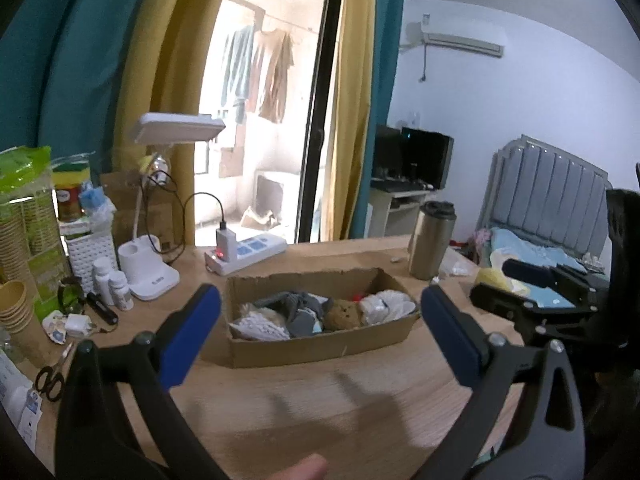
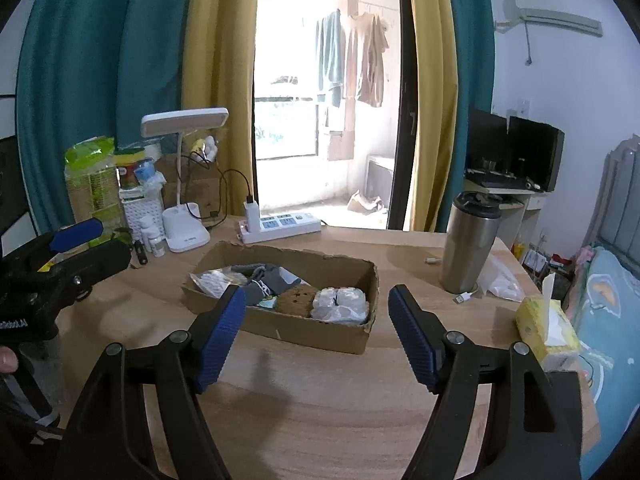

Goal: Organize soft objects

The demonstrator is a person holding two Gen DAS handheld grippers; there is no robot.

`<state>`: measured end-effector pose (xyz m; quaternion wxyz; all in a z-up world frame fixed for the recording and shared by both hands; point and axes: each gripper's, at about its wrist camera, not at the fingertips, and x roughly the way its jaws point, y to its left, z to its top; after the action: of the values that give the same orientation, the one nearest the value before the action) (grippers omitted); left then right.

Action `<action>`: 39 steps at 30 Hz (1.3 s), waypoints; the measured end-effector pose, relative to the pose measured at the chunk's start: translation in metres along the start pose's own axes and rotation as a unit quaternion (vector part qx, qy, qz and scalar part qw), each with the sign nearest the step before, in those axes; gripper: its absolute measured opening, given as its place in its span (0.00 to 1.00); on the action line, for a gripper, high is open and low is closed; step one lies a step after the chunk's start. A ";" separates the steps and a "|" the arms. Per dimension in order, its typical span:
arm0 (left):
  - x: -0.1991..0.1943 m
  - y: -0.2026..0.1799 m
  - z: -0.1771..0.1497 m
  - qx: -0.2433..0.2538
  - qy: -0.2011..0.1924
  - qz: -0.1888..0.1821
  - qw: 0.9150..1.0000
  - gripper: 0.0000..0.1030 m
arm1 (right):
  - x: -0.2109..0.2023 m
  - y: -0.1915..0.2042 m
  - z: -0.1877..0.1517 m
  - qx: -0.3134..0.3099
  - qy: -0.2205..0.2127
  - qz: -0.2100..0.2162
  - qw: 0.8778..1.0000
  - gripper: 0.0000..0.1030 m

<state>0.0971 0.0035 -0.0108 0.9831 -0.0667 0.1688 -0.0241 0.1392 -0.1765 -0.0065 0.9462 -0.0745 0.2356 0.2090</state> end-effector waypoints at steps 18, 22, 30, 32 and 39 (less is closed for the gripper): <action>-0.030 -0.015 -0.001 0.022 -0.042 0.019 0.999 0.98 | -0.036 0.001 -0.008 0.018 -0.033 -0.013 0.999 0.75; -0.029 -0.015 0.000 0.018 -0.042 0.019 0.999 0.98 | -0.037 -0.001 -0.007 0.018 -0.035 -0.015 0.999 0.76; -0.028 -0.013 0.001 0.016 -0.043 0.019 0.999 0.98 | -0.035 -0.002 -0.007 0.017 -0.033 -0.013 0.999 0.76; -0.027 -0.012 0.002 0.014 -0.044 0.019 0.999 0.98 | -0.035 -0.002 -0.006 0.015 -0.033 -0.012 0.999 0.76; -0.025 -0.011 0.003 0.013 -0.044 0.018 0.999 0.98 | -0.032 -0.001 -0.004 0.013 -0.032 -0.011 0.999 0.76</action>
<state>0.0740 -0.0055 0.0015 0.9907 -0.0521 0.1259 -0.0055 0.1120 -0.1899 0.0054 0.9564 -0.0576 0.2071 0.1978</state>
